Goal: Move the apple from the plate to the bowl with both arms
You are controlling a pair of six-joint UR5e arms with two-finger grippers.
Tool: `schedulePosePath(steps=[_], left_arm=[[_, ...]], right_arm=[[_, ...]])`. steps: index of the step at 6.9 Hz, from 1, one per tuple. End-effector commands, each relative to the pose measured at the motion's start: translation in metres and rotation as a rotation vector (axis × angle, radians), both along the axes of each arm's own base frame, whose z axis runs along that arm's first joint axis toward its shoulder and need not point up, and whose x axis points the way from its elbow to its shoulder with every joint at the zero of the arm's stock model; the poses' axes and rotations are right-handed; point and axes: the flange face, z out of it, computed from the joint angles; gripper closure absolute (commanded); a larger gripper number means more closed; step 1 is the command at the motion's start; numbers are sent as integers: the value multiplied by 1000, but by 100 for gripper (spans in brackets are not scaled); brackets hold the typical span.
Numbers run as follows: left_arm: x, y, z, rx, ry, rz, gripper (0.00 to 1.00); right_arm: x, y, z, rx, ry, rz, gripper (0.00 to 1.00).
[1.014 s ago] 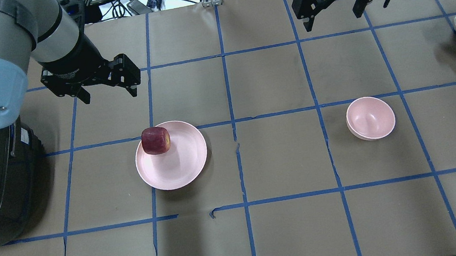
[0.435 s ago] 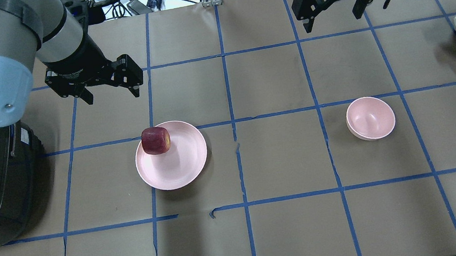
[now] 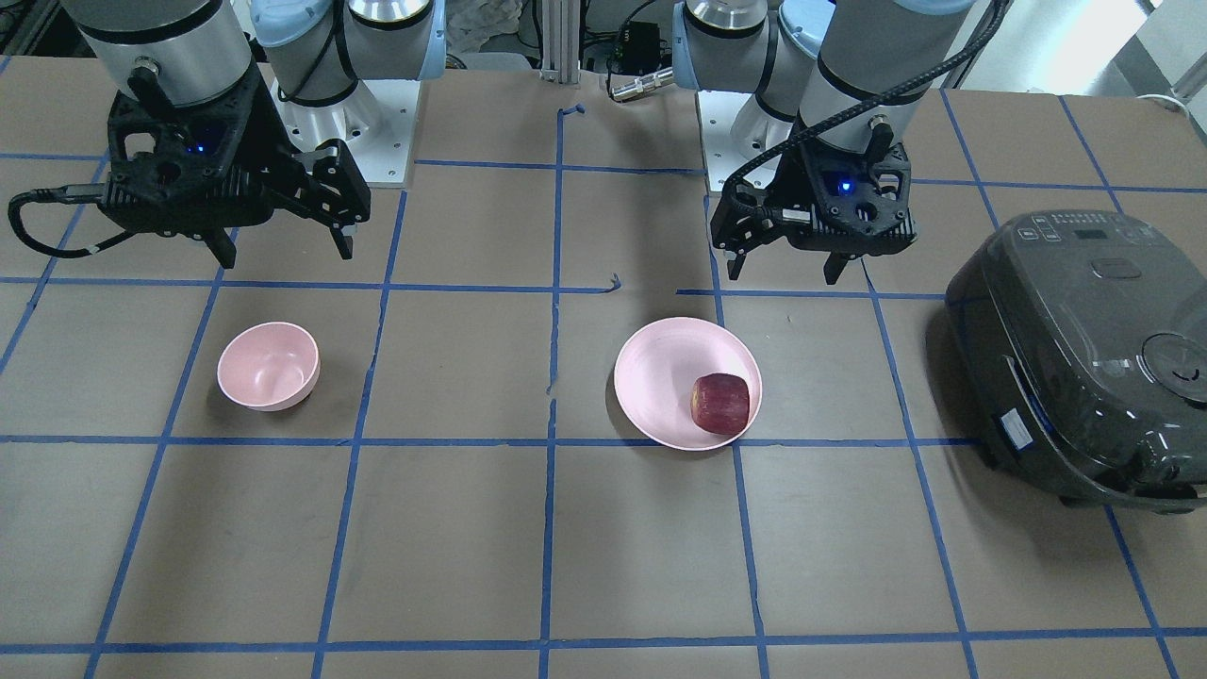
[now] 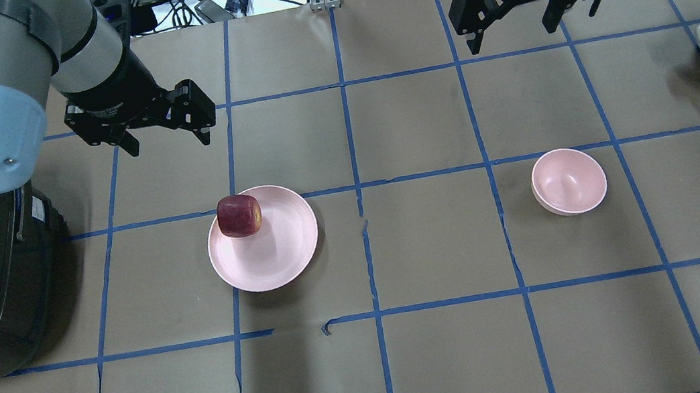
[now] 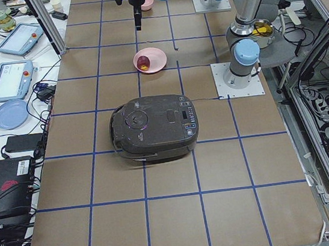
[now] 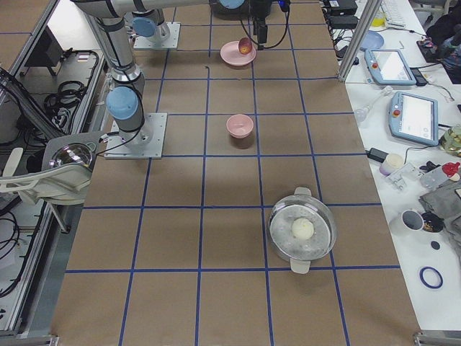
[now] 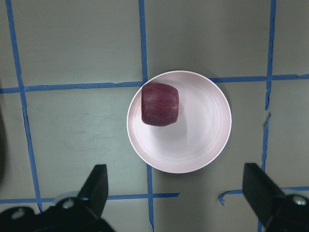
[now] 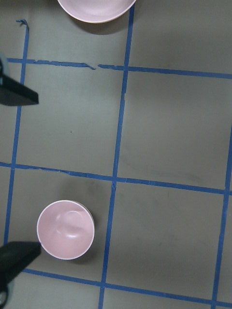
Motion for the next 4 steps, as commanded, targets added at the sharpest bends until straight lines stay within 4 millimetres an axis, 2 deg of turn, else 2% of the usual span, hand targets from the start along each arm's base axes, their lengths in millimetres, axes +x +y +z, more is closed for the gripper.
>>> schedulePosePath(steps=[1, 4], left_arm=[[1, 1, 2, -4, -3, 0, 0], [0, 1, 0, 1, 5, 2, 0]], right_arm=[[0, 1, -2, 14, -3, 0, 0], [-8, -3, -8, 29, -4, -15, 0]])
